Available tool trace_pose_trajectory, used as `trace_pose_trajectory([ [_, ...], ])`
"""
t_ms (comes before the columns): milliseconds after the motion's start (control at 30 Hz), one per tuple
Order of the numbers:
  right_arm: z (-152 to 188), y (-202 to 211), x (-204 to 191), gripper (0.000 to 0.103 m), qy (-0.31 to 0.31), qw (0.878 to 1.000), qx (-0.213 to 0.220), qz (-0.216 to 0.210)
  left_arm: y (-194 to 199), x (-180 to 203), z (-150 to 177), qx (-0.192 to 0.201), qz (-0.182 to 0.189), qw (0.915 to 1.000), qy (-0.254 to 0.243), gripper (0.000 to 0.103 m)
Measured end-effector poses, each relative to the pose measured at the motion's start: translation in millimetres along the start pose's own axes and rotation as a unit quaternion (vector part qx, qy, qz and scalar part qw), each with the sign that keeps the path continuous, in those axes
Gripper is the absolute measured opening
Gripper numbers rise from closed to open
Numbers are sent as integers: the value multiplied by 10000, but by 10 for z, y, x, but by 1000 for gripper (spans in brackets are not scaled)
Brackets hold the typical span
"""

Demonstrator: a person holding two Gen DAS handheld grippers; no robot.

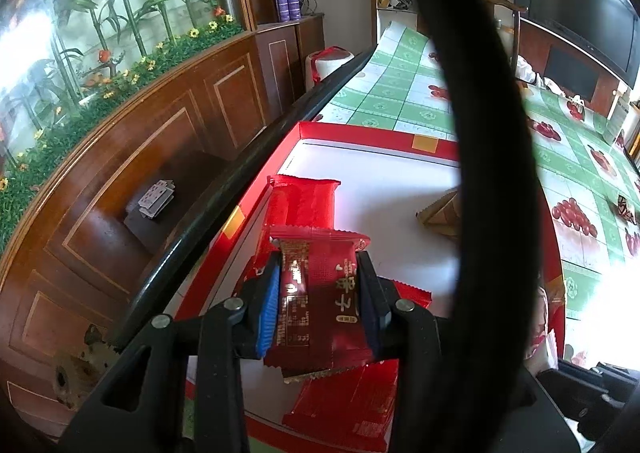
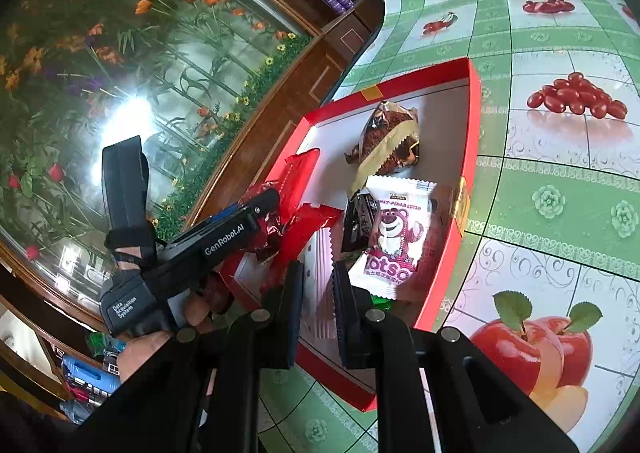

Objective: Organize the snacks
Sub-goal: 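Open left tool to drop red packet while right tool releases white packet into tray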

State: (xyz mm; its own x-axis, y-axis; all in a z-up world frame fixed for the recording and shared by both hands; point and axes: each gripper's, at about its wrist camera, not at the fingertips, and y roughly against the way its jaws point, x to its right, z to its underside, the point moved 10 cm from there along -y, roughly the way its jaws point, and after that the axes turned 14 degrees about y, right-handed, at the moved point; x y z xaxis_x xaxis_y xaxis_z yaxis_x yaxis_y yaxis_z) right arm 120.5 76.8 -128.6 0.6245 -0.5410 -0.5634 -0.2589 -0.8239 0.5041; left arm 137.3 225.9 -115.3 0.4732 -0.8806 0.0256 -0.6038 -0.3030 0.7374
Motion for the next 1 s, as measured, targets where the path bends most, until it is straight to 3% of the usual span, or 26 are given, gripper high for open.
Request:
trace_pose_trajectory([
  [267, 18, -23, 25, 16, 36, 9999, -73, 103, -11, 71, -17, -58, 20, 10000, -72, 38],
  [300, 20, -22, 28, 22, 64, 9998, -98, 170, -9, 80, -16, -73, 32, 9999, -80, 41],
  [333, 21, -17, 33, 36, 90, 9997, -107, 221, -6, 83, -19, -79, 22, 9999, -79, 45],
  [367, 18, -3, 37, 44, 121, 9995, -93, 290, 8, 84, -26, -65, 2, 10000, -75, 59],
  [400, 8, 21, 45, 59, 164, 9991, -69, 393, 39, 80, -46, -1, -4, 10000, -66, 73],
  [433, -2, 42, 48, 64, 190, 9988, -32, 440, 80, 71, -72, 82, -25, 9999, -51, 78],
  [767, -2, 474, 233, 65, 365, 9936, 273, 1031, 311, 156, -150, 218, 141, 9997, 0, 80],
  [900, 49, 787, 450, 80, 330, 9862, 427, 1564, 419, 358, -87, 204, 317, 9992, -132, 80],
  [1000, 121, 1029, 639, 80, 263, 9797, 524, 1918, 512, 556, -31, 221, 463, 9983, -286, 81],
])
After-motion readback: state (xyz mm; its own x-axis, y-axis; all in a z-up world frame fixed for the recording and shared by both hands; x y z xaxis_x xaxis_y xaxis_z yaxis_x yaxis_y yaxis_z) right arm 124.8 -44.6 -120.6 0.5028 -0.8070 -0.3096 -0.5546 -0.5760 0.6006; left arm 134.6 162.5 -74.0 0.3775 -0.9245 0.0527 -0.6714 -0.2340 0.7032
